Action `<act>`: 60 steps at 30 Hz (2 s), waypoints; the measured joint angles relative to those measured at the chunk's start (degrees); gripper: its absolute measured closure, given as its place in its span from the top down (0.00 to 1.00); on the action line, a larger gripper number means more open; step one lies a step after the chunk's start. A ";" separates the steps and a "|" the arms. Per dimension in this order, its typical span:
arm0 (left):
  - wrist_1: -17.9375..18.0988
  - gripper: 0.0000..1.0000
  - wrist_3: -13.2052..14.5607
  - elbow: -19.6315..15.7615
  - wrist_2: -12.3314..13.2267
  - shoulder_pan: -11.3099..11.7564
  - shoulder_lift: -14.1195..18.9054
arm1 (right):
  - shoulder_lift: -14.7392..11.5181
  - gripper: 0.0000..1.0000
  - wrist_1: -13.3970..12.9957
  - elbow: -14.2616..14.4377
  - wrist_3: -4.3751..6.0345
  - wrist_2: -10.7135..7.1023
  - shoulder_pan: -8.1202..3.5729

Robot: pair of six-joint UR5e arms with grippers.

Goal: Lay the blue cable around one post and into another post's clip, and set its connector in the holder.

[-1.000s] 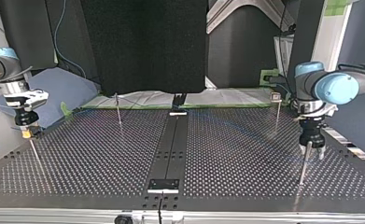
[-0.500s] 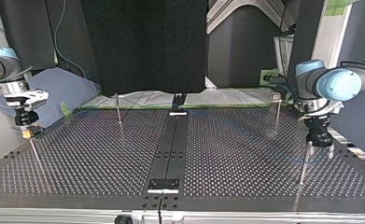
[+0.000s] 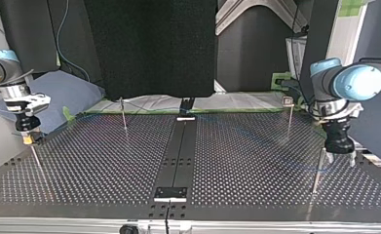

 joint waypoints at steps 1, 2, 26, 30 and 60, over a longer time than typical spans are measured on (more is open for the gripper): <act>-0.12 1.00 -0.20 -0.04 0.37 -0.10 0.13 | 0.00 0.00 0.00 0.00 0.00 0.00 0.00; -0.30 1.00 -0.31 -0.13 0.59 -0.18 0.28 | 0.00 0.00 0.00 0.00 0.00 0.00 0.00; 2.44 1.00 -4.87 -9.35 5.77 -0.43 6.32 | 0.00 0.00 0.00 0.00 0.00 0.00 0.00; 3.50 1.00 -6.62 -10.58 6.82 -0.12 6.81 | 0.00 0.00 0.00 0.00 0.00 0.00 0.00; 19.32 1.00 -22.66 -12.61 10.01 2.54 3.63 | 0.00 0.00 0.00 0.00 0.00 0.00 0.00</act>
